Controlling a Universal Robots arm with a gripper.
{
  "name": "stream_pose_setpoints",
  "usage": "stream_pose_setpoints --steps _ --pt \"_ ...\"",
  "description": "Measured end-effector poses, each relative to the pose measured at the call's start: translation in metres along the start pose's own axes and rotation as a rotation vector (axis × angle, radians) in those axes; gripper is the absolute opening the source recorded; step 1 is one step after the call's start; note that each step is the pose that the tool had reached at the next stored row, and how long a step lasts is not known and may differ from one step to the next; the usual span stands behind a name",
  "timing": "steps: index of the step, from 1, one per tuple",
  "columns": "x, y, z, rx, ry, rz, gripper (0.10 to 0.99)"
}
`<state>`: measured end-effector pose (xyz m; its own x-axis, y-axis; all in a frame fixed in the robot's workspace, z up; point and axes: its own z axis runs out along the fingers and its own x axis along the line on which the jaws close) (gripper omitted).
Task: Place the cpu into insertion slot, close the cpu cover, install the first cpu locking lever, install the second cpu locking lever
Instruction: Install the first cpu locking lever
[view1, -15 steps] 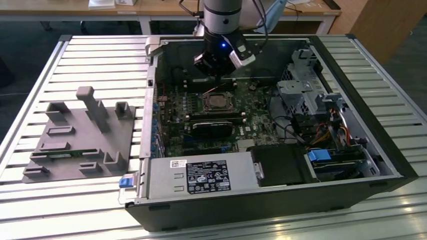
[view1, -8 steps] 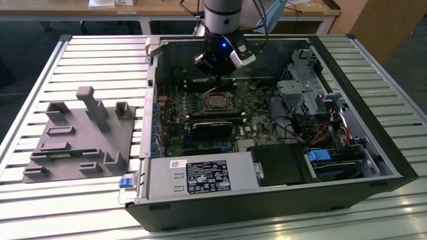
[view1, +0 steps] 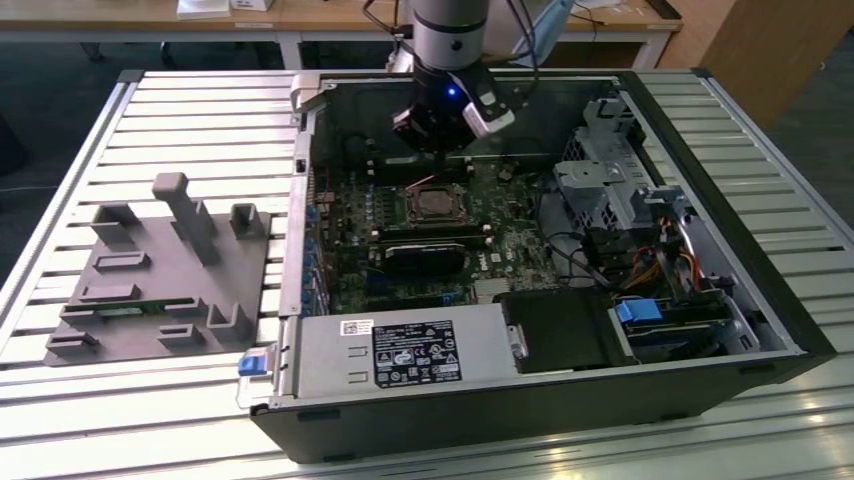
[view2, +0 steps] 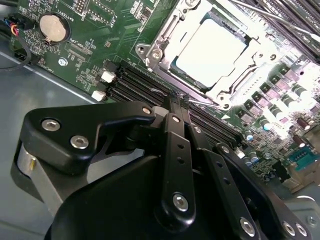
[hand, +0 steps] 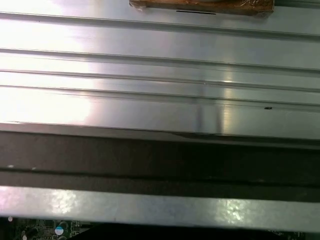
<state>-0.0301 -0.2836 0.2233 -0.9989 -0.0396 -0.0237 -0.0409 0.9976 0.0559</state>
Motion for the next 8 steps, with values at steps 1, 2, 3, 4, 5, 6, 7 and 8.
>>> stream_pose_setpoints --steps 1,2,3,4,5,6,7,8 --pt "-0.0006 0.0 0.0006 0.0 0.0 0.0 0.106" --pt "-0.0013 -0.0001 0.0012 0.0 0.0 0.0 0.106" --pt "-0.0026 -0.0002 0.0018 0.0 0.0 0.0 0.106" --pt "-0.0037 -0.0003 0.0024 0.0 0.0 0.0 0.106" --pt "-0.0055 -0.0004 0.0037 0.0 0.0001 0.0 0.106" --pt "-0.0063 -0.0005 0.0044 0.0 0.0001 0.0 0.106" --pt "-0.007 -0.0006 0.0052 0.0 0.0001 0.0 0.106" --pt "-0.0075 -0.0007 0.0061 0.0 0.0001 0.0 0.106"
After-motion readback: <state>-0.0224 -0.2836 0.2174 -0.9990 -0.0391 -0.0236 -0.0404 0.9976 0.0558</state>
